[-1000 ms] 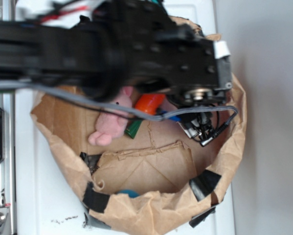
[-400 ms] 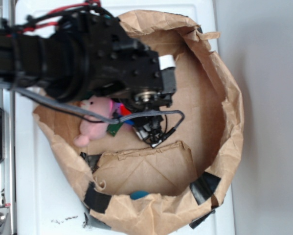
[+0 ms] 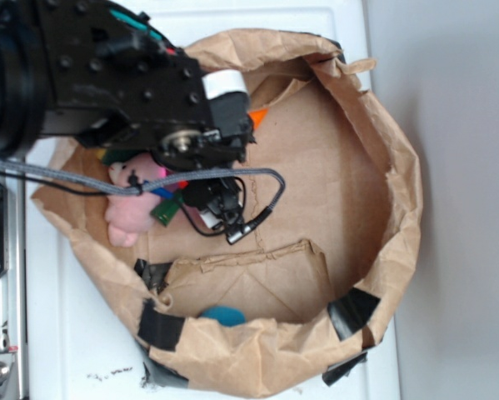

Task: Grab the carrot.

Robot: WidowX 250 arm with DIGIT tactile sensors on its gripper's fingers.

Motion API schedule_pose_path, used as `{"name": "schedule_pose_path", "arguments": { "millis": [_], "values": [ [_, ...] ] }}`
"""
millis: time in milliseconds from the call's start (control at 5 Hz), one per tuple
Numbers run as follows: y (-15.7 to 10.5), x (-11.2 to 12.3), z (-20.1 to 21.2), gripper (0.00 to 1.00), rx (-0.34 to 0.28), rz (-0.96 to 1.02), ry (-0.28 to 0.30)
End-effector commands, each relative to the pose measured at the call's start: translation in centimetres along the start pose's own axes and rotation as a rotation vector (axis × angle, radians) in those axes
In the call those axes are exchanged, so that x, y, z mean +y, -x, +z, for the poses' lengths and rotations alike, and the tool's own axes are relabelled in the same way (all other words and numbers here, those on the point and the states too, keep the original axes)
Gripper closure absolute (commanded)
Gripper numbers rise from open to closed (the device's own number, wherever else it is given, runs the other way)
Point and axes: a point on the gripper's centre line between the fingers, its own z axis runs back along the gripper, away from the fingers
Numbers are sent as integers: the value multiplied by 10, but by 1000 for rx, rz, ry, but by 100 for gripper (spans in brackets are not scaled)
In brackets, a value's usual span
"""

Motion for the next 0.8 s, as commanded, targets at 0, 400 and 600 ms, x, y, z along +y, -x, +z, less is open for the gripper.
{"name": "schedule_pose_path", "arguments": {
  "millis": [0, 400, 600],
  "values": [
    [-45, -44, 44, 100, -18, 21, 71],
    [-73, -84, 89, 100, -48, 95, -13],
    [-79, -87, 94, 100, -86, 87, -20]
  ]
}}
